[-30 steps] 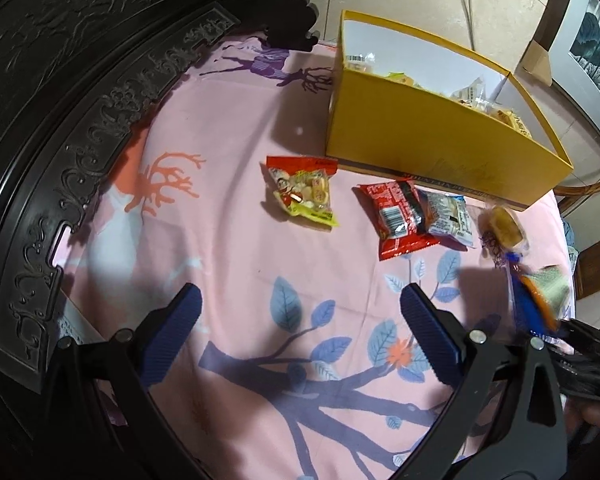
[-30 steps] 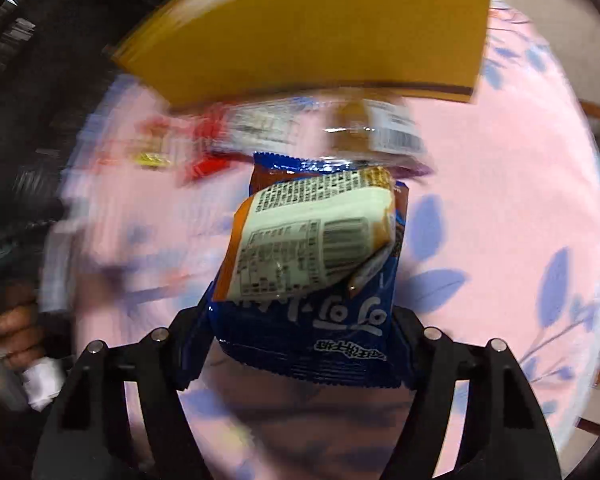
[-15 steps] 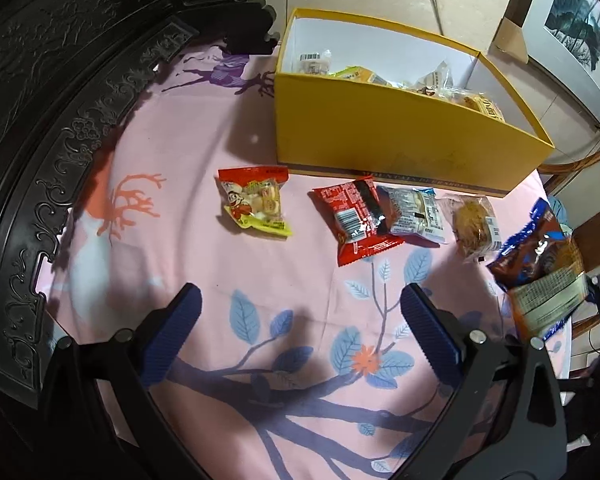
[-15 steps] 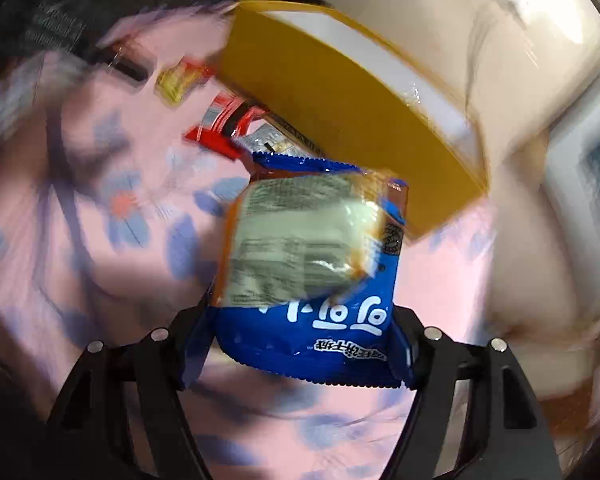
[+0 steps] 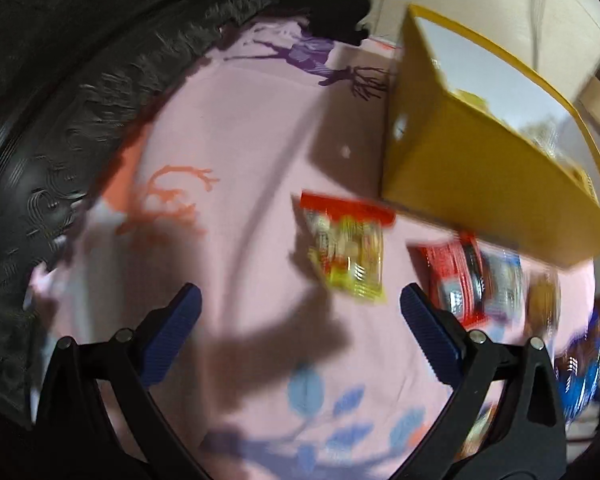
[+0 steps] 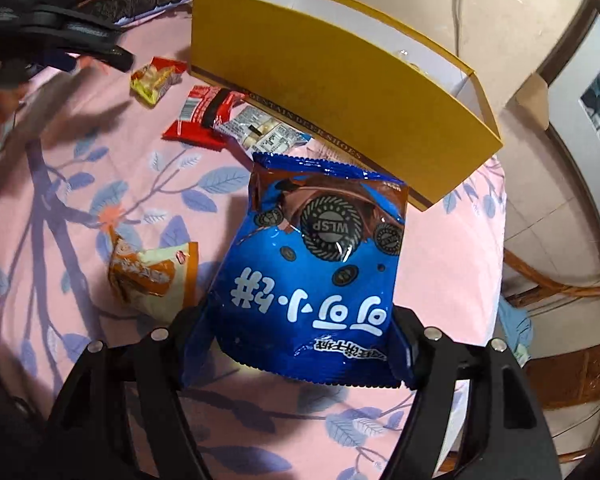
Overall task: Organize snacks
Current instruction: 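Grasp the blue cookie bag on the table with the right gripper, then carry the blue bag into the box with the right gripper while the left grasps the orange-red snack bag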
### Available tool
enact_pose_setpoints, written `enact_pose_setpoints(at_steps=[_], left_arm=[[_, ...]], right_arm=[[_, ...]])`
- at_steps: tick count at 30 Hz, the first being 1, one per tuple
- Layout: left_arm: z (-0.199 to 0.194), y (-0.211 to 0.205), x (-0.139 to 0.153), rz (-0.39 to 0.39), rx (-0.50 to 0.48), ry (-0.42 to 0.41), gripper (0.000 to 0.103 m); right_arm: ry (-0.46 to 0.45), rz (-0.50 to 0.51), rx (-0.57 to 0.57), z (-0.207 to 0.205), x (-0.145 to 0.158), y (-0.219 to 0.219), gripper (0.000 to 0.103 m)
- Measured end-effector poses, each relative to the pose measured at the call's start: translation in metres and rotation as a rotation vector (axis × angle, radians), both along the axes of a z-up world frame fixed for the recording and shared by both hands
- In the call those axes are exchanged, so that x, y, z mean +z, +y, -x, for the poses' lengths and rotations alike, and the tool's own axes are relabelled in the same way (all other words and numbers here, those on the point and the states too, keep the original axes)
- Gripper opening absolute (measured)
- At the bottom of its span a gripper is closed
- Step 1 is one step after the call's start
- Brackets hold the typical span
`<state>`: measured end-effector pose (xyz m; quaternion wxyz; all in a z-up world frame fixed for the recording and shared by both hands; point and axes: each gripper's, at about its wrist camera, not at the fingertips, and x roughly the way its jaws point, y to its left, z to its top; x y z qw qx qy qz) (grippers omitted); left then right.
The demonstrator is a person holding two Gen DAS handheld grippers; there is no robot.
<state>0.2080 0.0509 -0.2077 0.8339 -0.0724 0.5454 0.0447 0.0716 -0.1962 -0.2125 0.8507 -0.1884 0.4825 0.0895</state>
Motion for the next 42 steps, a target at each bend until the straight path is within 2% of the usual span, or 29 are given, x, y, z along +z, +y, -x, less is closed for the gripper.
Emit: enact_pose_setpoints(at_steps=[2, 5, 7, 8, 9, 12, 13, 22, 30, 36, 42], left_arm=[[-0.022, -0.004, -0.013, 0.012, -0.013, 0.021, 0.101], [-0.043, -0.017, -0.033, -0.019, -0.054, 0.068, 0.101], [-0.049, -0.023, -0.047, -0.041, -0.069, 0.111, 0.091], [-0.048, -0.027, -0.049, -0.067, -0.072, 0.100, 0.089], [-0.046, -0.028, -0.048, -0.069, -0.080, 0.085, 0.084], [-0.038, -0.029, -0.041, -0.072, -0.100, 0.045, 0.046], [-0.037, -0.027, -0.039, -0.063, -0.099, 0.044, 0.043], [0.013, 0.002, -0.009, 0.139, -0.052, -0.033, 0.040], [0.055, -0.006, 0.035, 0.215, -0.110, -0.098, 0.040], [0.051, -0.028, 0.076, 0.242, -0.183, -0.177, 0.040], [0.015, -0.062, 0.123, 0.251, -0.266, -0.284, 0.040]], right_arm=[[-0.005, -0.028, -0.024, 0.000, 0.004, -0.004, 0.073], [-0.013, -0.040, -0.045, -0.001, 0.006, -0.006, 0.073], [-0.018, -0.043, -0.054, -0.001, 0.009, -0.008, 0.073], [-0.020, -0.043, -0.058, -0.001, 0.009, -0.009, 0.073], [-0.019, -0.043, -0.062, -0.001, 0.009, -0.011, 0.073], [-0.012, -0.061, -0.082, -0.002, 0.008, -0.015, 0.073], [-0.011, -0.065, -0.086, -0.003, 0.008, -0.015, 0.073], [-0.036, -0.095, -0.085, 0.001, 0.013, -0.016, 0.073], [-0.065, -0.112, -0.061, 0.004, 0.025, -0.013, 0.073], [-0.139, -0.138, -0.055, -0.001, 0.055, -0.013, 0.073], [-0.250, -0.181, -0.059, -0.027, 0.101, -0.021, 0.073]])
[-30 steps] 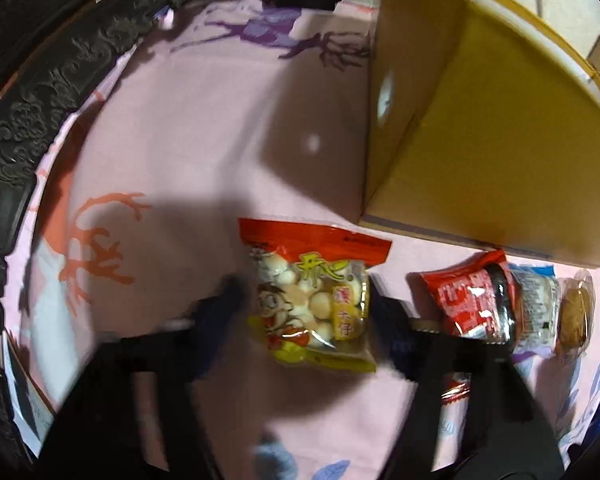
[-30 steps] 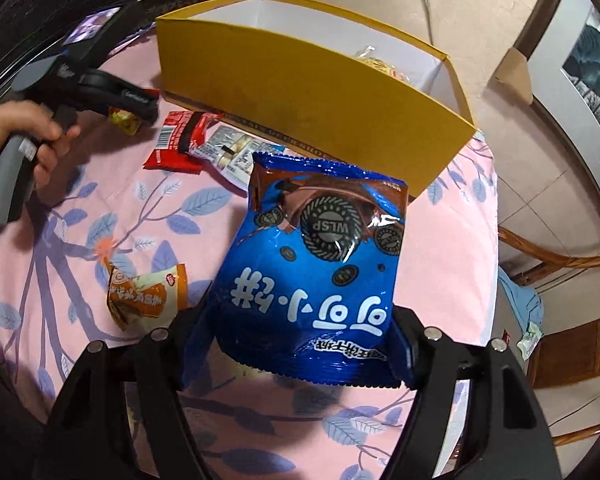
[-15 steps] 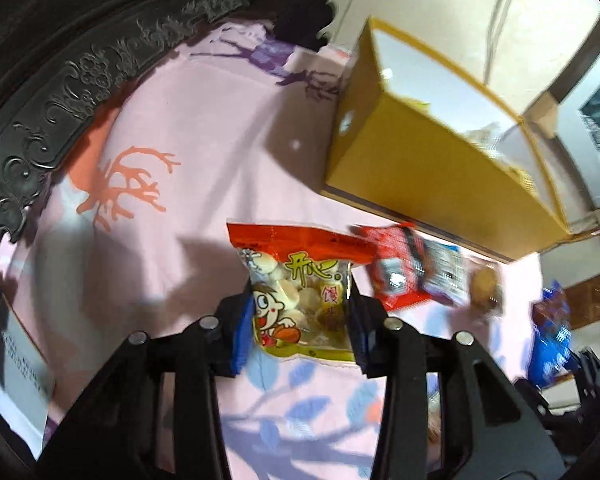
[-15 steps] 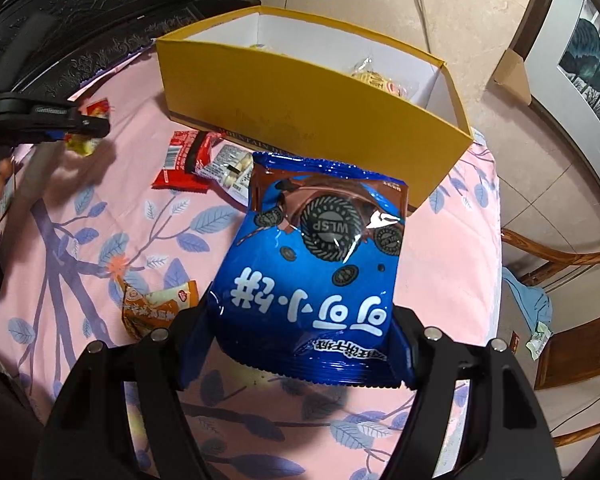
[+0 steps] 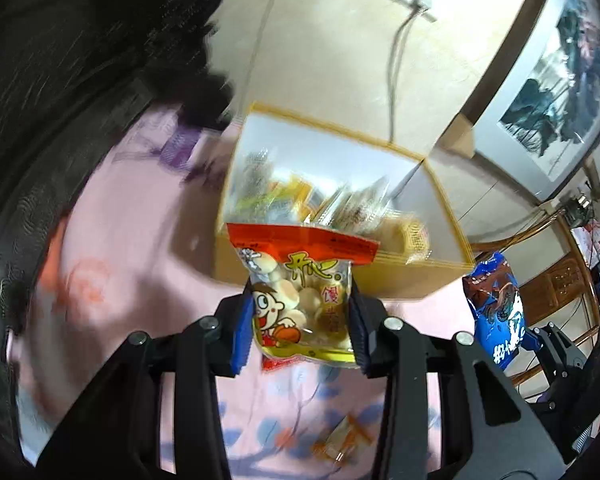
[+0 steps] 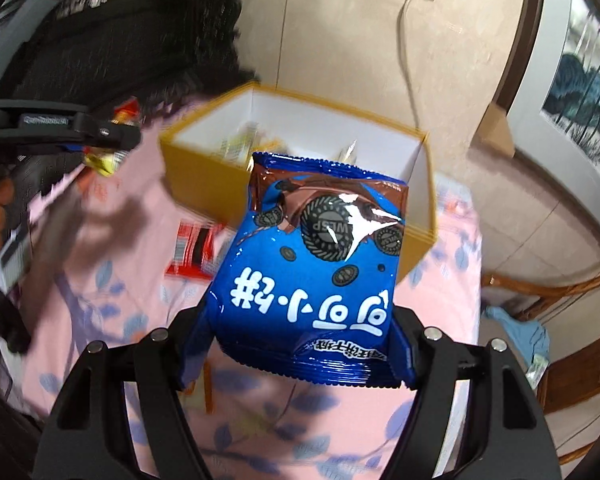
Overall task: Organize snacks
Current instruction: 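Carry the blue bag into the box with the right gripper while the left grasps the orange-red snack bag, then open the right gripper in the box and grasp the clear bread bag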
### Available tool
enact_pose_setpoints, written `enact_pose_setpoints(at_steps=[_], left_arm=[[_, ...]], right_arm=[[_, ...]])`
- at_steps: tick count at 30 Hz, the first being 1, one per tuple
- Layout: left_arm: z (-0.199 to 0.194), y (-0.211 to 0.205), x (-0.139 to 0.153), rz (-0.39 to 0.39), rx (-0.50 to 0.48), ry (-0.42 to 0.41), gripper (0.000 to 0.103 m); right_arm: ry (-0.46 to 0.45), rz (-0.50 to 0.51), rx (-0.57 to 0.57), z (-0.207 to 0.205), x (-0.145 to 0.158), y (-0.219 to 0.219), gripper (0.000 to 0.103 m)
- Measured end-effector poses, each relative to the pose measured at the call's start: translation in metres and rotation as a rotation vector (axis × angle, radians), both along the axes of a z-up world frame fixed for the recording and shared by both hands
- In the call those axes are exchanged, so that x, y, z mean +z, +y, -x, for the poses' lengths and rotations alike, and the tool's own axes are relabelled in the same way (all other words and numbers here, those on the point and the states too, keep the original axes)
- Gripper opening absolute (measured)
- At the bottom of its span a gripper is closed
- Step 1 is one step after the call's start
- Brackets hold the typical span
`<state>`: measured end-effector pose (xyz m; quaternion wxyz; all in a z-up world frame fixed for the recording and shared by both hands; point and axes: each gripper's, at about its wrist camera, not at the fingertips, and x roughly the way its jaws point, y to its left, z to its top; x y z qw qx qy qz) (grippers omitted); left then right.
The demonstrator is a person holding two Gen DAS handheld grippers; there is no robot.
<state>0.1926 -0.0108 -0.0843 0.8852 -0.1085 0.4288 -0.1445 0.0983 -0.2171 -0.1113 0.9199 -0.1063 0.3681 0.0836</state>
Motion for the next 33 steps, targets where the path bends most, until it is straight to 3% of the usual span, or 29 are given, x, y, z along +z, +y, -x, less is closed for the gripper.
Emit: enact_pose_setpoints(at_steps=[7, 12, 14, 16, 17, 21, 28, 33], left_arm=[[-0.060, -0.045, 0.044, -0.015, -0.063, -0.123, 0.041], [-0.101, -0.060, 0.048, -0.046, -0.060, -0.131, 0.041], [-0.114, -0.062, 0.046, -0.064, -0.033, -0.113, 0.047], [-0.121, -0.060, 0.045, -0.102, 0.022, -0.100, 0.095], [-0.122, -0.057, 0.046, -0.123, 0.075, -0.107, 0.101], [-0.116, -0.045, 0.050, -0.069, 0.093, -0.121, 0.101], [-0.093, -0.032, 0.042, -0.072, 0.093, -0.078, 0.101], [-0.058, -0.025, 0.034, -0.119, 0.082, -0.082, 0.101]], right_arm=[[-0.117, -0.022, -0.024, -0.054, 0.045, -0.011, 0.073], [-0.132, -0.032, -0.033, -0.096, 0.057, -0.017, 0.073], [-0.126, -0.028, -0.040, -0.108, 0.056, -0.017, 0.073], [-0.084, -0.036, -0.041, -0.123, 0.051, -0.018, 0.075], [-0.067, -0.038, -0.043, -0.128, 0.050, -0.018, 0.076], [-0.095, -0.024, -0.061, -0.126, 0.052, -0.018, 0.084], [-0.095, -0.022, -0.062, -0.108, 0.049, -0.019, 0.087], [-0.056, -0.044, -0.081, -0.083, 0.034, -0.026, 0.091]])
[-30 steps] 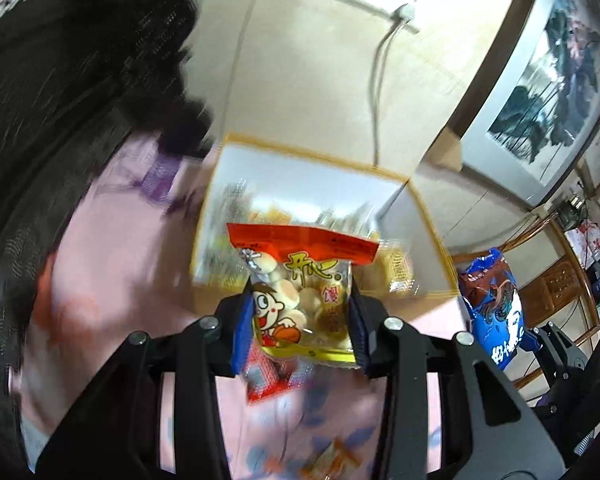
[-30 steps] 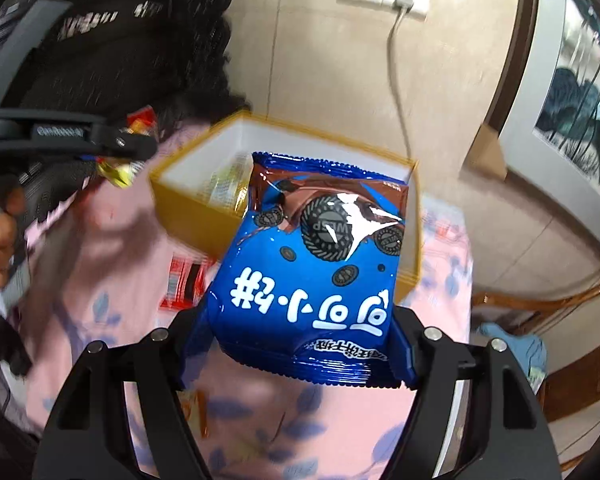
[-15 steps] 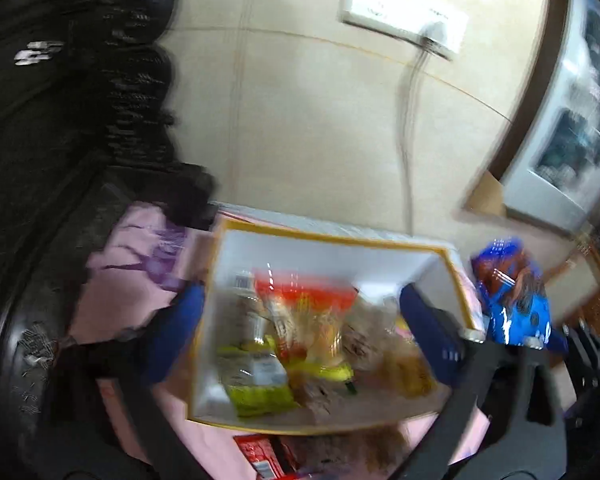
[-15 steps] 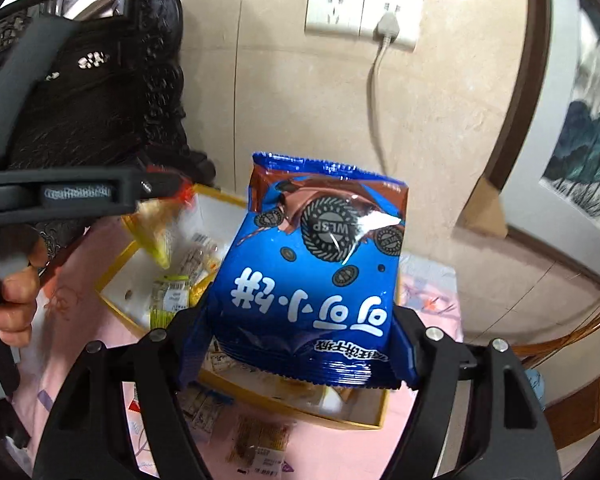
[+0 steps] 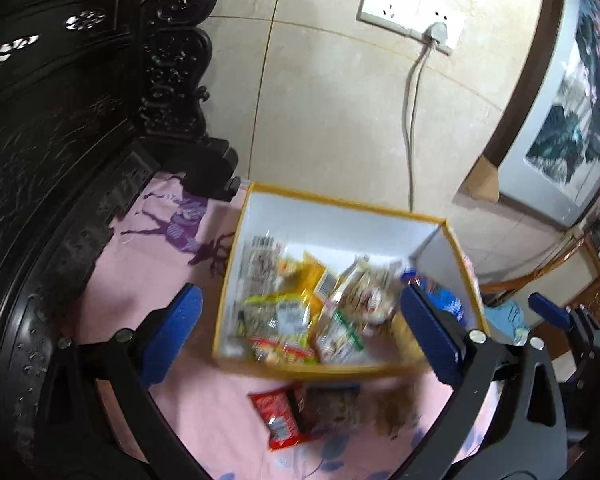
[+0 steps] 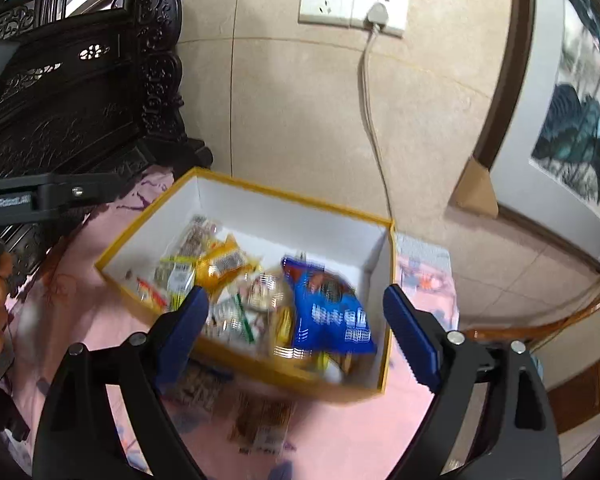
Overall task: Organize snacks
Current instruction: 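Open the right gripper in the box and grasp the clear bread bag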
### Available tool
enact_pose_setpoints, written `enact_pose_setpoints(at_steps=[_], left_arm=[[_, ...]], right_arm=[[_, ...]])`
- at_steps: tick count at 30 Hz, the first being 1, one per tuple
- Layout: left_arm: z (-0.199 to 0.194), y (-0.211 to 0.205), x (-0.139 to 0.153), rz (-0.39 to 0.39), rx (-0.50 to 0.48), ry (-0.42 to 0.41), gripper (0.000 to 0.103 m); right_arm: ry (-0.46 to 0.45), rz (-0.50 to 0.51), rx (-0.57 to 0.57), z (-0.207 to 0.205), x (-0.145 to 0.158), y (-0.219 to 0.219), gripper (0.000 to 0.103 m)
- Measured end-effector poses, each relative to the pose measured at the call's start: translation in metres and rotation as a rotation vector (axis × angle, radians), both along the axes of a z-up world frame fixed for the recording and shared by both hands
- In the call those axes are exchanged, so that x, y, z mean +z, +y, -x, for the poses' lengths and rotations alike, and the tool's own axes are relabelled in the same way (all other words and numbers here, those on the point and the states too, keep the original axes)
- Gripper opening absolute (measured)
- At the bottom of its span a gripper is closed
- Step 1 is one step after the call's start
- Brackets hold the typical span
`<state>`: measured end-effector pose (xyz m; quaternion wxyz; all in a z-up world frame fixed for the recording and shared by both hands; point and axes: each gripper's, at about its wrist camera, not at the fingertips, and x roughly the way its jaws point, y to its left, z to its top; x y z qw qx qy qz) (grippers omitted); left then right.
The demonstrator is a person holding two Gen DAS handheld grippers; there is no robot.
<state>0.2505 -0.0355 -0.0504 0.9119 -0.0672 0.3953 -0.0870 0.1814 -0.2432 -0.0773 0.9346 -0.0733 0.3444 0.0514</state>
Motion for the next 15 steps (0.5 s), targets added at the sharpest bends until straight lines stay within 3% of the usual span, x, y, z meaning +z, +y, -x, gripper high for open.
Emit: enact_pose_setpoints(at_steps=[4, 10, 15], left_arm=[[0.036, 0.005, -0.021, -0.049, -0.025, 0.029, 0.101], [0.087, 0.014, -0.065, -0.084, -0.061, 0.148, 0.101], [0.124, 0.026, -0.093, -0.098, -0.068, 0.245, 0.101]], right_arm=[[0.063, -0.024, -0.026, 0.028, -0.026, -0.008, 0.092], [0.221, -0.074, -0.068, 0.061, -0.082, -0.016, 0.092], [0.326, -0.142, -0.073, 0.059, -0.115, -0.017, 0.092]])
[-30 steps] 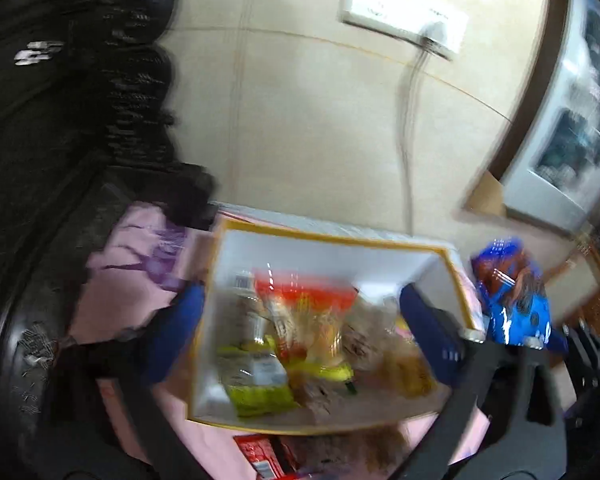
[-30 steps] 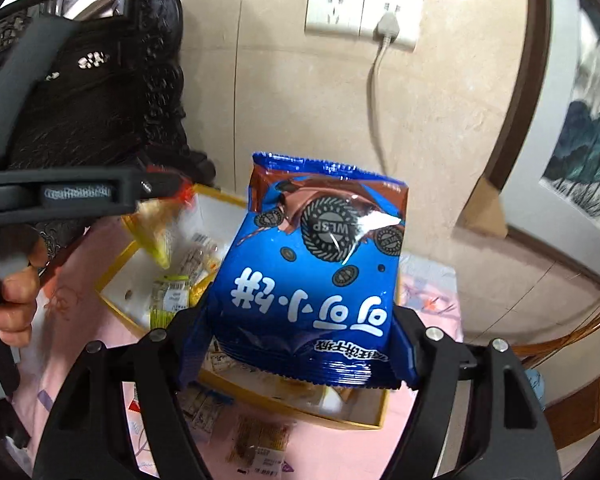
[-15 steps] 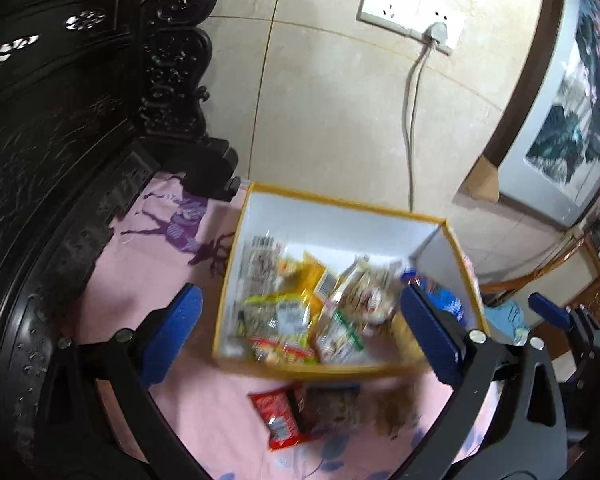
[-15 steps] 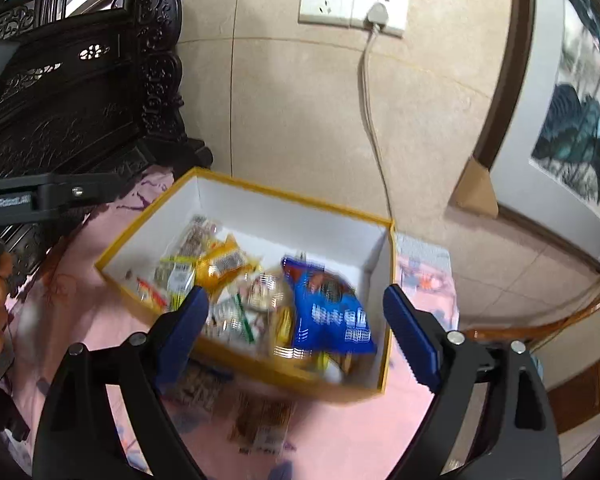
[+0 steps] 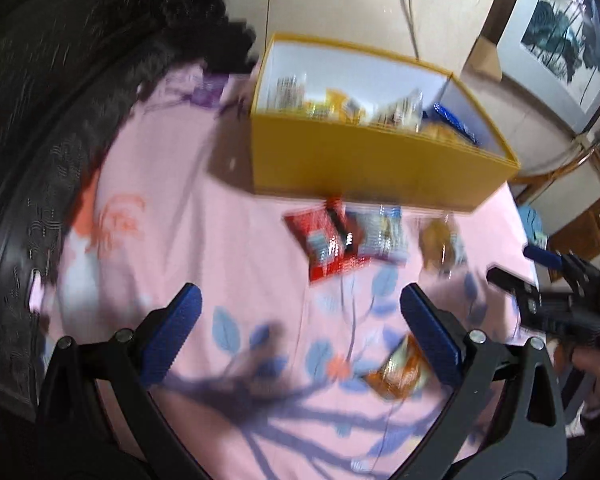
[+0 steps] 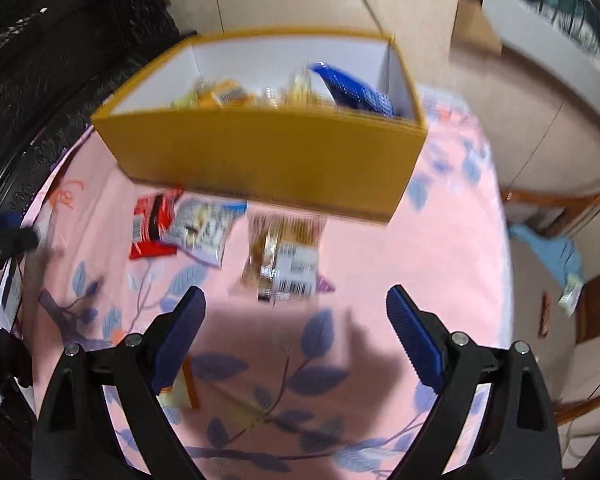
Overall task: Organize snacks
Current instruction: 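Open the right gripper in the box and grasp the clear bread bag, then grasp the orange rice-cracker bag with the left gripper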
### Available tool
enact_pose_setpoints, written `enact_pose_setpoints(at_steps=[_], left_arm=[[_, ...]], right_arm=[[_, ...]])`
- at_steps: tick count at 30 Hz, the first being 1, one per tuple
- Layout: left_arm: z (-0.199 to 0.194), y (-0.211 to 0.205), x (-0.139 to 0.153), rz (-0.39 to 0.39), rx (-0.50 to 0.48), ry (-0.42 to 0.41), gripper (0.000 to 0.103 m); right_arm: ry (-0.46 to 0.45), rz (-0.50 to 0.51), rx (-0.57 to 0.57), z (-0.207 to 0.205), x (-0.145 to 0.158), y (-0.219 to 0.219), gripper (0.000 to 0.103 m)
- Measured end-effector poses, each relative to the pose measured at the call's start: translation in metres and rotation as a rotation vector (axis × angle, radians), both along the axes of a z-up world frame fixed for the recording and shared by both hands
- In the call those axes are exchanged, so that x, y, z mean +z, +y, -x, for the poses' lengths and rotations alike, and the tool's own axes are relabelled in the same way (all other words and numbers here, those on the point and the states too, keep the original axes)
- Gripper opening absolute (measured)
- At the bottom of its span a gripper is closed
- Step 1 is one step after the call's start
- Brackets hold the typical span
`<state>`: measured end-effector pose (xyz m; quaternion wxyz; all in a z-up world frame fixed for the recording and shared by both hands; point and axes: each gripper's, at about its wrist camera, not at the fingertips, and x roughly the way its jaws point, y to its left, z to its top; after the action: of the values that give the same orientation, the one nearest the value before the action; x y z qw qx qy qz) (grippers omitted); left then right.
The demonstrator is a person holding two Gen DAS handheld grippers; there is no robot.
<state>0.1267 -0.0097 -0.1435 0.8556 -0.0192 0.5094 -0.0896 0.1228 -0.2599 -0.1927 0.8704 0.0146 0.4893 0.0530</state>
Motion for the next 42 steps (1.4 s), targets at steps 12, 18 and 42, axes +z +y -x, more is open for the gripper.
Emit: enact_pose_setpoints(at_steps=[12, 18, 42], left_arm=[[0.009, 0.008, -0.003, -0.014, 0.026, 0.013, 0.101], [0.007, 0.012, -0.007, -0.017, 0.031, 0.027, 0.101], [0.013, -0.019, -0.028, -0.035, -0.141, 0.064, 0.101]], right_arm=[[0.116, -0.034, -0.014, -0.065, -0.037, 0.010, 0.092], [0.154, -0.027, -0.004, -0.078, -0.050, 0.014, 0.092], [0.184, -0.103, -0.026, -0.067, -0.054, 0.008, 0.056]])
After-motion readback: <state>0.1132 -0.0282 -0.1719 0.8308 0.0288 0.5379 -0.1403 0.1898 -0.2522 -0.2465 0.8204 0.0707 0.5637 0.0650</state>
